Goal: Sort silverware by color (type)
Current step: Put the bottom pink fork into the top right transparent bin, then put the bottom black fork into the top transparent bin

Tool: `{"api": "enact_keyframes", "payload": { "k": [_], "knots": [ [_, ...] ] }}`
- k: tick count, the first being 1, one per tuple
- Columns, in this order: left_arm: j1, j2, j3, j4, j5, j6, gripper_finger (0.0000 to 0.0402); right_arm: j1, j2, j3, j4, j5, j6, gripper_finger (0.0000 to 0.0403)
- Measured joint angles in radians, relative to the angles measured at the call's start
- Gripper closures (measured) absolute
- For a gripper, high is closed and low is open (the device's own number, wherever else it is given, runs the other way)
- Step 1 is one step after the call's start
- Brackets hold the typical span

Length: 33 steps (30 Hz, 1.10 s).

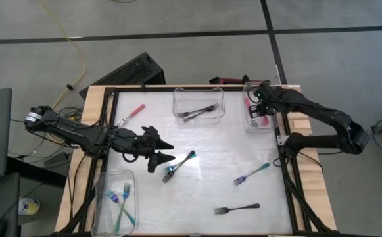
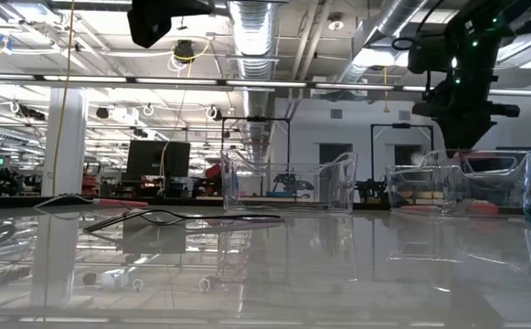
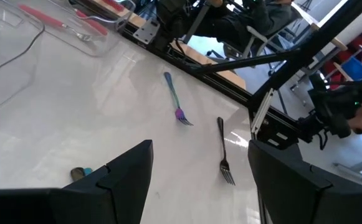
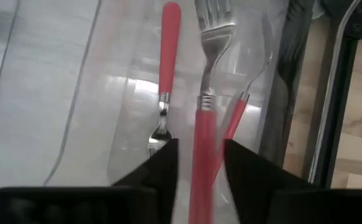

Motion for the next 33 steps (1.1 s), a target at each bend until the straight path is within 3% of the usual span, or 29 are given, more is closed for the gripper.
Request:
{"api": "enact_keyframes", "payload": {
  "k": [7,15,19,24,30,33],
  "knots": [
    [-0.001,0.000,0.000,0.000,0.000,0.000,0.0154,0.014,-0.035,0.000,-0.026,-0.030,-0.004,0.0146],
    [-0.001,0.000,0.000,-0.009,-0.009,0.007,0.0154,0.082,-0.194,0.001,-0.017,-0.204,0.074,0.0126],
    [-0.001,0.000,0.000,-0.009,-0.019,0.007,0.0154,0.235,-0.283,0.001,0.045,-0.207,0.200,0.0126],
    [-0.001,0.000,0.000,-0.013,-0.059,0.006,0.0154,0.504,-0.313,0.002,0.227,-0.162,0.330,0.0125],
    [-0.004,0.058,0.000,-0.062,-0.063,0.003,0.0154,0.881,-0.166,0.002,0.453,0.072,0.419,0.0125],
    [-0.015,0.139,0.000,-0.053,-0.050,-0.006,0.0154,1.022,-0.059,0.002,0.550,0.117,0.446,0.0125]
  ]
}}
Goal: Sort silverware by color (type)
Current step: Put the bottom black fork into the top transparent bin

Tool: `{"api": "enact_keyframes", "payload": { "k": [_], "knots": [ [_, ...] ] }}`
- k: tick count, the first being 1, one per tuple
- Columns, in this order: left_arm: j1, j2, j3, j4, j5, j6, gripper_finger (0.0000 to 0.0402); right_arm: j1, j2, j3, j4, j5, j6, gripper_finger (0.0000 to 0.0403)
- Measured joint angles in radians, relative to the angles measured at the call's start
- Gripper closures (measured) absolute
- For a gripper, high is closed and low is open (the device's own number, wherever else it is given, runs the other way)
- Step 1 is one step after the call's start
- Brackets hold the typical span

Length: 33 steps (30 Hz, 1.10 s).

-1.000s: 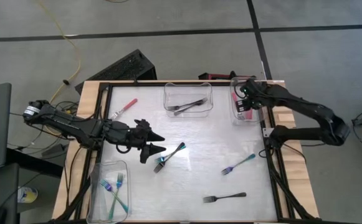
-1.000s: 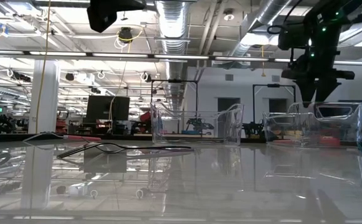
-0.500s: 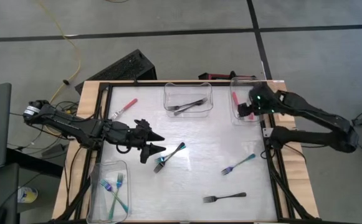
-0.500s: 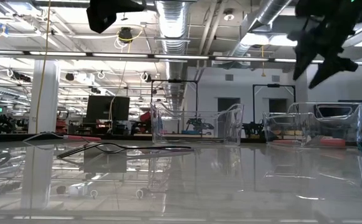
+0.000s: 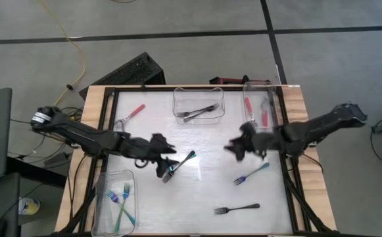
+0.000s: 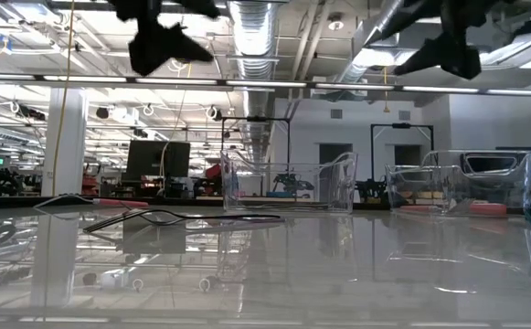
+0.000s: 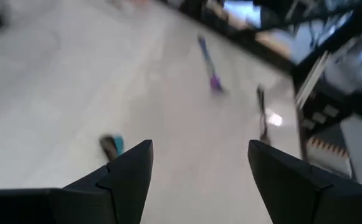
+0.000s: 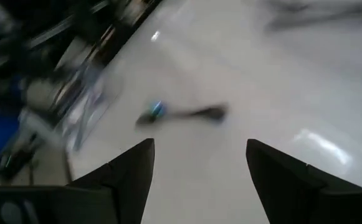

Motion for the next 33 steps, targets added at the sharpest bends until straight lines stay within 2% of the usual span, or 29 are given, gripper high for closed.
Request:
{"api": "enact_keyframes", "payload": {
  "k": [5,11,15,19,25,28,33],
  "knots": [
    [-0.002,0.141,0.001,-0.034,0.090,0.030,0.0154,0.172,0.140,0.000,0.101,-0.008,0.059,0.0125],
    [0.094,0.163,0.111,-0.489,0.051,0.020,0.0154,0.282,0.201,0.000,0.121,-0.006,0.216,0.0125],
    [0.256,0.163,0.186,-0.817,0.099,0.108,0.0154,0.313,0.218,0.000,0.142,-0.003,0.240,0.0125],
    [0.503,0.163,0.191,-0.990,0.131,0.196,0.0154,0.323,0.220,0.000,0.146,0.032,0.239,0.0125],
    [0.795,0.164,0.191,-1.035,0.072,0.292,0.0154,0.323,0.220,0.000,0.164,0.056,0.205,0.0125],
    [0.886,0.164,0.191,-1.023,0.043,0.358,0.0154,0.322,0.220,0.000,0.164,0.056,0.202,0.0125],
    [1.011,0.198,0.192,-0.992,0.082,0.507,0.0154,0.318,0.220,0.000,0.169,0.059,0.175,0.0125]
  ]
}}
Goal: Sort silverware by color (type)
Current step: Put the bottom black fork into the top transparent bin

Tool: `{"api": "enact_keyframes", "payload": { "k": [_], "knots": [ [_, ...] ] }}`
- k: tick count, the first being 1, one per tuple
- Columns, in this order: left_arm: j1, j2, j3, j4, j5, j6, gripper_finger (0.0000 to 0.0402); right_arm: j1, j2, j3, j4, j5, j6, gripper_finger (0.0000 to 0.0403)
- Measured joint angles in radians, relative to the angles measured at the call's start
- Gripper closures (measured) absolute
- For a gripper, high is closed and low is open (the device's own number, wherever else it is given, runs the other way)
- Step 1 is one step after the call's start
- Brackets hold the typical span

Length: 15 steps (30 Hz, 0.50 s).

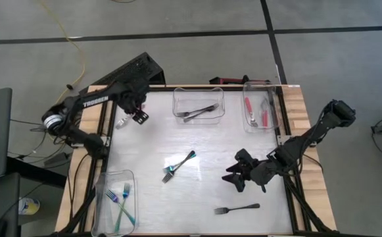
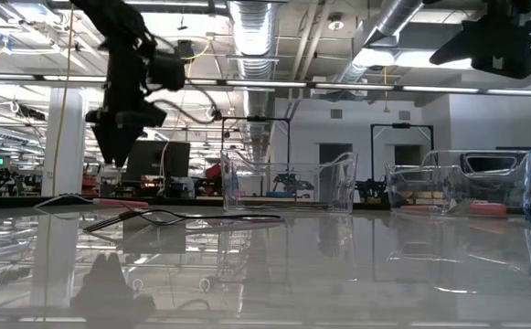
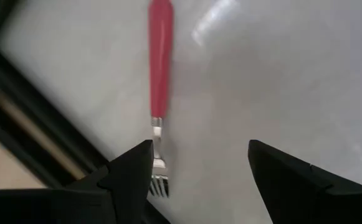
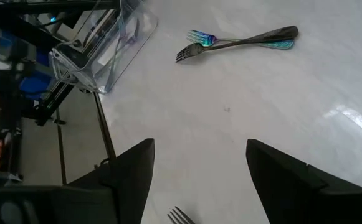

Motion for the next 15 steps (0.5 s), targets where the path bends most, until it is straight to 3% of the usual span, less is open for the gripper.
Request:
{"api": "enact_keyframes", "payload": {
  "k": [6,10,15],
  "knots": [
    [0.108,0.134,0.000,-0.024,0.021,0.065,0.0154,-0.020,0.000,0.000,0.004,-0.006,-0.003,0.0125],
    [0.123,0.189,0.018,-0.039,-0.109,0.106,0.0154,-0.026,0.000,0.000,0.017,-0.009,-0.002,0.0125],
    [0.131,0.248,0.061,-0.111,-0.168,0.182,0.0154,-0.024,0.000,0.000,0.028,-0.011,0.001,0.0125]
  ]
}}
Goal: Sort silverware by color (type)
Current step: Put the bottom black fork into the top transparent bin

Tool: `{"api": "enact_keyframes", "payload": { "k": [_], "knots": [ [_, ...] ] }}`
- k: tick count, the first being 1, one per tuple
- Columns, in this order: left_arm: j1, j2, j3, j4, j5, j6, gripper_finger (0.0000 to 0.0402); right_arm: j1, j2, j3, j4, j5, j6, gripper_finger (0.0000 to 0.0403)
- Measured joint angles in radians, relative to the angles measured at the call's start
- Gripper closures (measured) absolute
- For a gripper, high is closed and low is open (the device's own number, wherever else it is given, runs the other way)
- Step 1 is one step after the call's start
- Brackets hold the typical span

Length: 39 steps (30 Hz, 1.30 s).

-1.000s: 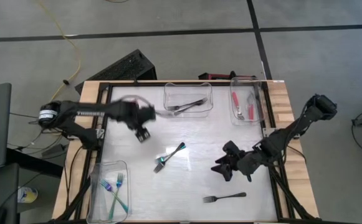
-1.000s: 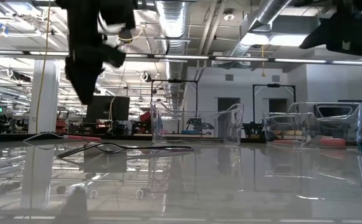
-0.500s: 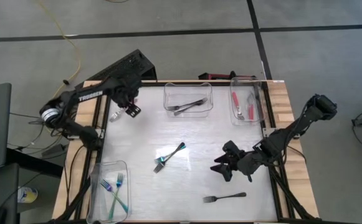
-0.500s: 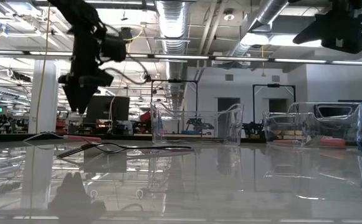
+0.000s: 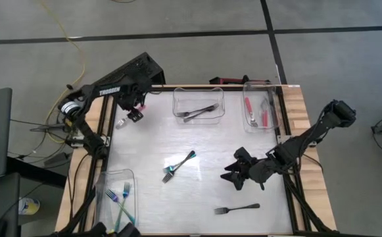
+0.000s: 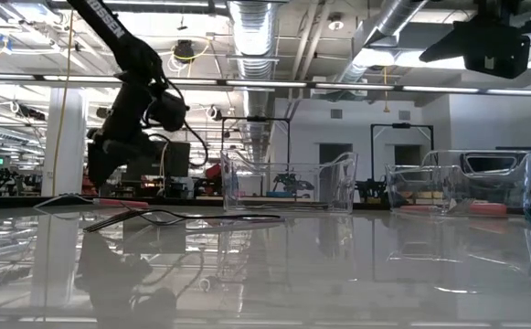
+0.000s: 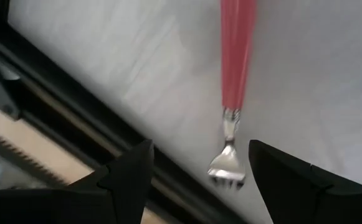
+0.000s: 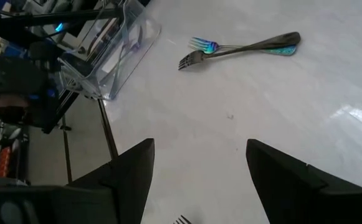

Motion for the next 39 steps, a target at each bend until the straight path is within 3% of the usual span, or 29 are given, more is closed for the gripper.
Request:
{"api": "enact_keyframes", "payload": {
  "k": [5,14,17,20,31,39],
  "knots": [
    [-0.017,0.069,0.075,-0.148,-0.024,0.004,0.0154,-0.001,0.000,0.000,-0.002,0.000,-0.002,0.0125],
    [-0.120,0.071,0.170,-0.283,0.089,-0.068,0.0154,-0.063,0.000,0.000,-0.002,-0.003,-0.071,0.0125],
    [-0.160,0.071,0.157,-0.244,0.160,-0.056,0.0154,-0.081,0.000,0.000,0.006,-0.007,-0.089,0.0125],
    [-0.177,0.071,0.130,-0.146,0.156,-0.053,0.0154,-0.093,0.000,0.000,0.015,-0.017,-0.106,0.0125],
    [-0.118,0.072,0.075,0.143,0.199,-0.204,0.0154,-0.107,0.000,0.000,0.017,-0.079,-0.124,0.0125],
    [-0.082,0.068,0.100,0.042,0.254,-0.238,0.0154,-0.105,0.000,0.000,0.041,-0.108,-0.130,0.0125]
  ]
}}
